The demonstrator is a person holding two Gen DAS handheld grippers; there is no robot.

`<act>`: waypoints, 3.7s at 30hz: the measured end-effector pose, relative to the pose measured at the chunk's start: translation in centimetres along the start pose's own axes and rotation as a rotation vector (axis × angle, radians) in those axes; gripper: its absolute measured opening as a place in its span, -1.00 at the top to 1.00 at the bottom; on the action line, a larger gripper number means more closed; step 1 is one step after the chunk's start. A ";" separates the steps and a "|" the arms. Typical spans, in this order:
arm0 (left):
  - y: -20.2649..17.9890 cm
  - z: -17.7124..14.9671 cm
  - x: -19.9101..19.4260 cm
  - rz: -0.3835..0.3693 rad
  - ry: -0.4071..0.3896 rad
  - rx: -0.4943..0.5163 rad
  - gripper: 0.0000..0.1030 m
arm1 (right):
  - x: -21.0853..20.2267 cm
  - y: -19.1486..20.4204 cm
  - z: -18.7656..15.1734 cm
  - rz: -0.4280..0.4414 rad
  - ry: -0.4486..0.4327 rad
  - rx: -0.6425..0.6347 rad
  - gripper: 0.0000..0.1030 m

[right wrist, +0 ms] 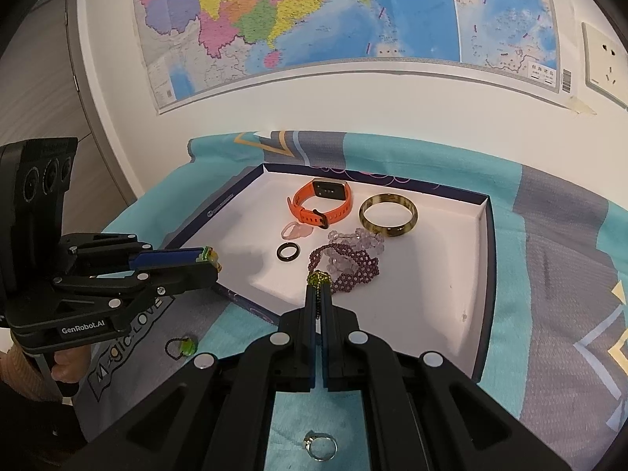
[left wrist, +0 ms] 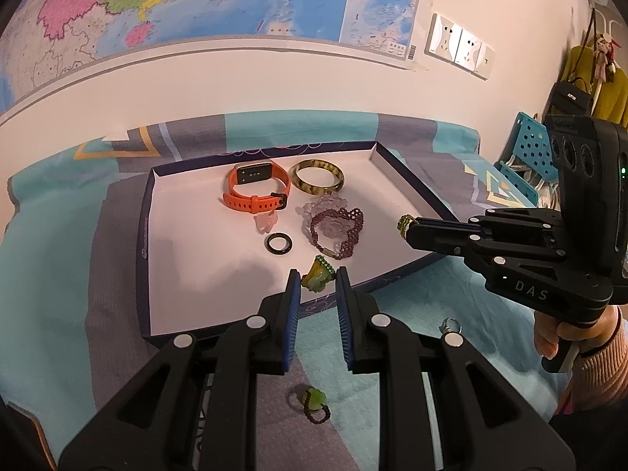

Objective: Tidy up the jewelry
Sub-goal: 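Lower the green-stone ring into the box with the right tool while the left tool carries the yellow-green ring there, then release the yellow-green ring in the box with the left tool and withdraw both tools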

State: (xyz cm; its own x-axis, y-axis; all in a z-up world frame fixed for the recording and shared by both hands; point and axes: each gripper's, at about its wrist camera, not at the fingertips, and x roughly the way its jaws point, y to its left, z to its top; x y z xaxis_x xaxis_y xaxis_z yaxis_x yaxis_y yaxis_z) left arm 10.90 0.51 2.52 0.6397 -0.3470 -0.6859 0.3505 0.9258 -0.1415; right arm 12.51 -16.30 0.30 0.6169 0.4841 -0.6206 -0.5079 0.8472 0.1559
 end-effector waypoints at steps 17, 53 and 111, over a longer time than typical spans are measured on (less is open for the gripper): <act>0.9 0.6 1.0 0.021 0.007 -0.012 0.64 | 1.2 -0.5 0.6 0.000 0.015 0.008 0.98; 1.2 1.2 4.7 0.024 0.077 -0.030 0.64 | 4.5 -0.1 0.8 0.001 0.081 -0.007 0.98; 1.6 -1.4 -1.0 0.061 -0.026 -0.011 0.14 | -0.3 -2.3 -0.7 0.030 0.017 0.099 0.42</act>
State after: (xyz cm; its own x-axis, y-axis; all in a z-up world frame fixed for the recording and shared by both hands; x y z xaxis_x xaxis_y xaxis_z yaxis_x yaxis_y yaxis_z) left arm 9.84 2.52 1.99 0.6771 -0.2934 -0.6748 0.3029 0.9469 -0.1078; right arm 13.06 -18.53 -0.46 0.5919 0.5063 -0.6272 -0.4633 0.8504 0.2492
